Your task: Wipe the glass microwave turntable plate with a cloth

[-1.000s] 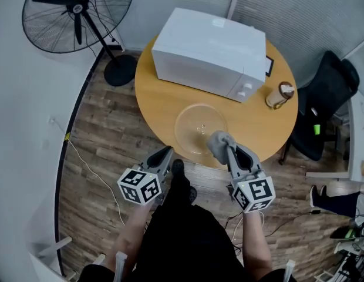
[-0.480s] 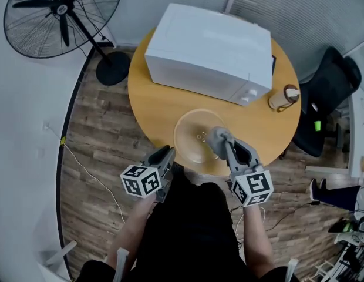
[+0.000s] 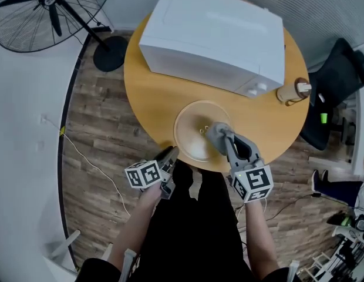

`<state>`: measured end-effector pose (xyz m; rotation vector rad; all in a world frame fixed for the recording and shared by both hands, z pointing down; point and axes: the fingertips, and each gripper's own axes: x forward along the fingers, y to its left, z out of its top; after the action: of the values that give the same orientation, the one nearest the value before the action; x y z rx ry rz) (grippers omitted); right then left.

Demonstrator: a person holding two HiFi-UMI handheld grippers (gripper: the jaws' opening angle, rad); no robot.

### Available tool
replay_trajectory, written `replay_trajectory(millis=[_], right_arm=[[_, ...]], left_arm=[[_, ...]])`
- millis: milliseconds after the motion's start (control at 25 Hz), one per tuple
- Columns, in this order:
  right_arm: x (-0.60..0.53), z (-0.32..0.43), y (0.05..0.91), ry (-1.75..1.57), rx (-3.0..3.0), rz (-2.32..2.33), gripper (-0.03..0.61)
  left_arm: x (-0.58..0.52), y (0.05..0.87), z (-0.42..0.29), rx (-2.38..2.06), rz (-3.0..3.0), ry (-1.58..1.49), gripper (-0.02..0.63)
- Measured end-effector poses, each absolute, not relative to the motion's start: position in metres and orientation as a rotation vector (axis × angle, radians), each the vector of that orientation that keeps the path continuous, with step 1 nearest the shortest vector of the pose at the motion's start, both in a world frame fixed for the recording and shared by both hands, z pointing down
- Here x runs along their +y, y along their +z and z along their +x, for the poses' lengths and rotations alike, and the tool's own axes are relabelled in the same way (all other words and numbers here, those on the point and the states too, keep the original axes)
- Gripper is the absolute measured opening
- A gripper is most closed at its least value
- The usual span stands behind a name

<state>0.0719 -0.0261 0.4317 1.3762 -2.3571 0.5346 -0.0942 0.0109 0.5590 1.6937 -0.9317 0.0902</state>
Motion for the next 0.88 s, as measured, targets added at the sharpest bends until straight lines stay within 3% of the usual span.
replay_trajectory(millis=[880], right_arm=[[-0.036, 0.090, 0.480, 0.640, -2.269, 1.332, 0.040]], left_arm=[[0.010, 0.618, -0.077, -0.900, 1.487, 0.080, 0.101]])
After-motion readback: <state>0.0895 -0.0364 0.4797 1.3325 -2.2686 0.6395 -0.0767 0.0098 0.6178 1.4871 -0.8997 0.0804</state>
